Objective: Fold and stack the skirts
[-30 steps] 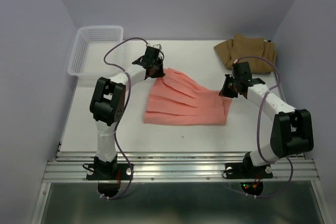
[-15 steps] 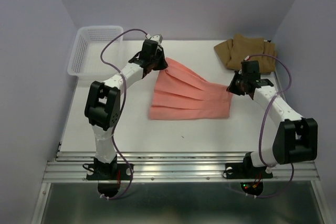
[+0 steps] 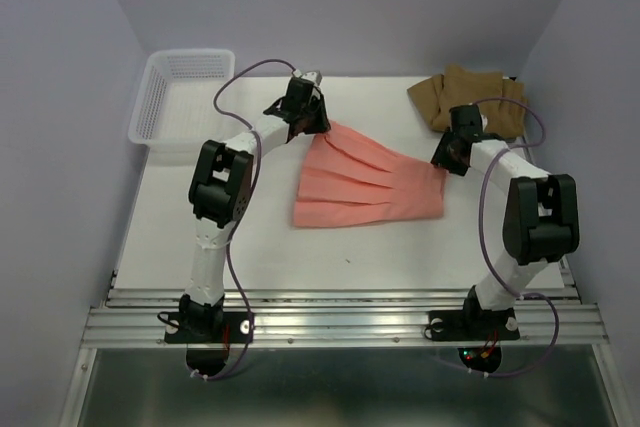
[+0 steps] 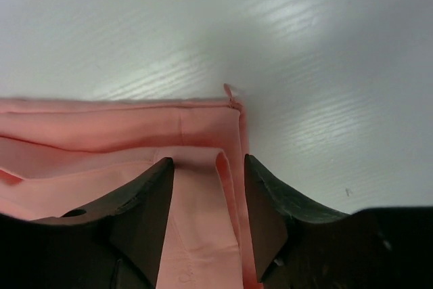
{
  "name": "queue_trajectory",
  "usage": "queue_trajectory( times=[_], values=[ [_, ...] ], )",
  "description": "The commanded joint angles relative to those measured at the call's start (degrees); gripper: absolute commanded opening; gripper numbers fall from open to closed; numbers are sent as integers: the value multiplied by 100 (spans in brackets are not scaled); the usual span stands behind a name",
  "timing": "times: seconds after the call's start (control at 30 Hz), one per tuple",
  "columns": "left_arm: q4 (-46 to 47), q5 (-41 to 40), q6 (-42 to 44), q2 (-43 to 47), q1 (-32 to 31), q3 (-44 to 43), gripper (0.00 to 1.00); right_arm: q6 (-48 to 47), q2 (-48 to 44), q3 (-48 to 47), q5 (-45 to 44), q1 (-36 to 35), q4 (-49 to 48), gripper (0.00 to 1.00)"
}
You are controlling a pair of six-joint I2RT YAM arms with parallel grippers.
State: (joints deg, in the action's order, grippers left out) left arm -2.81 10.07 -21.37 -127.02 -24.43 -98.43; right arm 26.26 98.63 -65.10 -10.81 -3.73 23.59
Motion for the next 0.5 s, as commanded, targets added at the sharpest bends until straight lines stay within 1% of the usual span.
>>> queue_trajectory(
  times=[0.0, 0.03, 0.07, 0.1, 0.13, 0.17, 0.2, 0.23, 0.3, 0.33, 0.37, 0.43, 0.47],
  values=[
    [36, -101, 150, 29, -10, -834, 39, -156, -273, -635, -370, 56, -31, 57],
    [-139, -180, 185, 11, -18, -922, 44, -209, -335, -705, -256, 56, 65, 61],
    [-202, -241, 211, 28, -36, -1002, 52, -227, -518, -741, -159, 56, 171, 70],
    [-237, -277, 212, 72, -45, -1002, 62, -270, -633, -723, 7, 56, 189, 75],
    [-281, -347, 194, 151, -53, -985, 76, -314, -765, -680, 304, 56, 198, 80],
    [-299, -330, 177, 195, -62, -976, 98, -315, -914, -610, 447, 56, 189, 100],
    [-351, -321, 177, 274, -80, -976, 99, -358, -1185, -409, 866, 56, 76, 100],
    [-378, -321, 177, 318, -97, -976, 99, -359, -1327, -303, 870, 56, -12, 100],
    [-439, -409, 150, 449, -167, -915, 99, -289, -1608, -39, 2042, 56, -205, 100],
    [-449, -409, 150, 485, -185, -906, 99, -288, -1610, -38, 2048, 56, -267, 100],
    [-457, -409, 133, 529, -212, -880, 99, -210, -1706, 128, 2587, 56, -459, 100],
    [-422, -400, 150, 582, -343, -853, 99, -52, -1672, 339, 3187, 56, -688, 100],
    [-431, -409, 141, 582, -387, -862, 99, 1, -1611, 366, 3251, 56, -785, 100]
  ],
)
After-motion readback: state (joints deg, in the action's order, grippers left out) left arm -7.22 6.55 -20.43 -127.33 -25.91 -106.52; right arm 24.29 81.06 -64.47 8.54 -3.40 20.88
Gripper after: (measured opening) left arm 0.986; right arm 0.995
